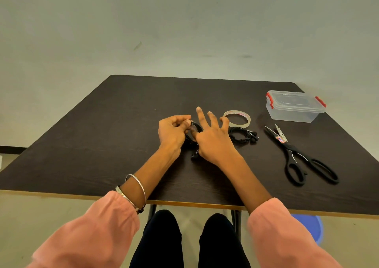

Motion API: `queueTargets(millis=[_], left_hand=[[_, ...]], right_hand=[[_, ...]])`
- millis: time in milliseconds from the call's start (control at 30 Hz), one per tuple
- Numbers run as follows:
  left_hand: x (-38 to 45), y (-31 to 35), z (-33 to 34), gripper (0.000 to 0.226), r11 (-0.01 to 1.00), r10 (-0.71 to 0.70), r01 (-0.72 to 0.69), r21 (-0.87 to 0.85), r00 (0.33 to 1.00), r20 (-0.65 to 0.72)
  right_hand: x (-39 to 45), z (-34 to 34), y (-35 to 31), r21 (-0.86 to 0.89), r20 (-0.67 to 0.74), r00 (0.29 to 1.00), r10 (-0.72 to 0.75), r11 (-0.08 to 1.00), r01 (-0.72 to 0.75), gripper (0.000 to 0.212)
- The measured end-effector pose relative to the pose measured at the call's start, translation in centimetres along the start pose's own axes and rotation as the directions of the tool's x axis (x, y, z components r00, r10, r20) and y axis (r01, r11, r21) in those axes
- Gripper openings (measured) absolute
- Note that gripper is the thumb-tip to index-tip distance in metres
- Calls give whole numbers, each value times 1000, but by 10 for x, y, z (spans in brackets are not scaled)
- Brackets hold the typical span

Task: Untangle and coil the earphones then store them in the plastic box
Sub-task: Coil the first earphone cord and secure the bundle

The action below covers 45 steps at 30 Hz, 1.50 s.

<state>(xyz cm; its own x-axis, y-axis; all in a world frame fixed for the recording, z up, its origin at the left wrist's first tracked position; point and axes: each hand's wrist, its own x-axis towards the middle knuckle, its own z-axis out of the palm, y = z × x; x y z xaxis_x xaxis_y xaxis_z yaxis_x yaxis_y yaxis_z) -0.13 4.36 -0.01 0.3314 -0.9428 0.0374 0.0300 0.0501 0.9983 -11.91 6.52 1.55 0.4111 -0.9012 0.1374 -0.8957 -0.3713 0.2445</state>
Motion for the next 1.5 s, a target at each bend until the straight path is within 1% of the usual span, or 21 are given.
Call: queueTargets(millis=[67, 167, 233, 267, 300, 333, 367, 400, 433, 500, 567, 633, 700, 800, 867, 1000, 1133, 1233, 1333, 1433, 1500], left_hand=[[0, 2, 0, 18, 1000, 7, -7, -12, 1000, 1], [2, 5, -2, 18, 999, 23, -22, -40, 1000, 12], [2, 7, -6, 18, 998, 24, -22, -65, 999, 23], [3, 7, -8, 17, 996, 25, -21, -83, 999, 36], [2, 8, -9, 17, 995, 27, -22, -96, 998, 53], [2, 8, -10, 18, 995, 31, -24, -102, 997, 69], [1, 7, -11, 18, 994, 37, -28, -103, 996, 84], [0, 7, -11, 18, 994, 46, -35, -106, 994, 96], [-1, 7, -10, 18, 993, 57, -46, -108, 992, 108], [-3, 7, -10, 18, 992, 86, -72, -104, 987, 133], [-4, 9, -9, 18, 990, 117, -104, -92, 981, 151], [-5, 11, -9, 17, 988, 145, -134, -76, 977, 158], [-5, 12, -9, 16, 985, 170, -163, -56, 973, 157], [-5, 12, -9, 16, 977, 210, -214, 3, 965, 157], [-4, 11, -9, 17, 968, 238, -248, 46, 958, 161], [-3, 9, -10, 18, 960, 250, -266, 83, 954, 168], [-5, 8, -11, 19, 949, 265, -294, 116, 940, 214], [-5, 8, -14, 23, 943, 259, -305, 131, 923, 284], [-4, 9, -15, 25, 913, 257, -345, 216, 900, 353], [-6, 11, -14, 23, 856, 307, -418, 305, 885, 351], [-8, 12, -12, 21, 829, 348, -451, 332, 879, 327]], right_hand=[[0, 0, 1, 50, -4, 1000, -17, 999, 18, 28], [-1, 4, 6, 189, -28, 1000, 11, 982, -5, 26], [-1, 10, 8, 397, -137, 989, 50, 918, 9, 22], [-1, 12, 9, 550, -216, 970, 115, 835, 24, 18], [-1, 13, 9, 715, -272, 936, 224, 698, 41, 14], [-1, 12, 9, 852, -278, 890, 361, 521, 55, 11], [0, 8, 10, 937, -227, 845, 484, 345, 54, 9], [1, 4, 11, 982, -131, 814, 566, 189, 27, 7], [4, -1, 14, 998, -24, 804, 595, 64, -18, 6], [8, -6, 19, 987, 152, 842, 517, -121, -104, 8], [10, -11, 22, 958, 248, 882, 400, -236, -162, 12], [12, -15, 23, 938, 294, 891, 346, -285, -198, 14], [14, -17, 23, 924, 325, 873, 365, -321, -210, 15], [17, -16, 22, 891, 383, 832, 401, -397, -219, 26], [17, -16, 21, 861, 413, 818, 399, -465, -207, 30], [20, -16, 21, 772, 480, 799, 362, -607, -188, 35], [22, -15, 22, 730, 528, 772, 354, -653, -200, 36], [22, -13, 26, 736, 535, 761, 367, -644, -207, 35], [21, -11, 29, 784, 516, 749, 416, -581, -218, 33], [19, -11, 29, 874, 421, 775, 470, -439, -209, 35], [17, -12, 30, 932, 330, 799, 503, -308, -191, 40]])
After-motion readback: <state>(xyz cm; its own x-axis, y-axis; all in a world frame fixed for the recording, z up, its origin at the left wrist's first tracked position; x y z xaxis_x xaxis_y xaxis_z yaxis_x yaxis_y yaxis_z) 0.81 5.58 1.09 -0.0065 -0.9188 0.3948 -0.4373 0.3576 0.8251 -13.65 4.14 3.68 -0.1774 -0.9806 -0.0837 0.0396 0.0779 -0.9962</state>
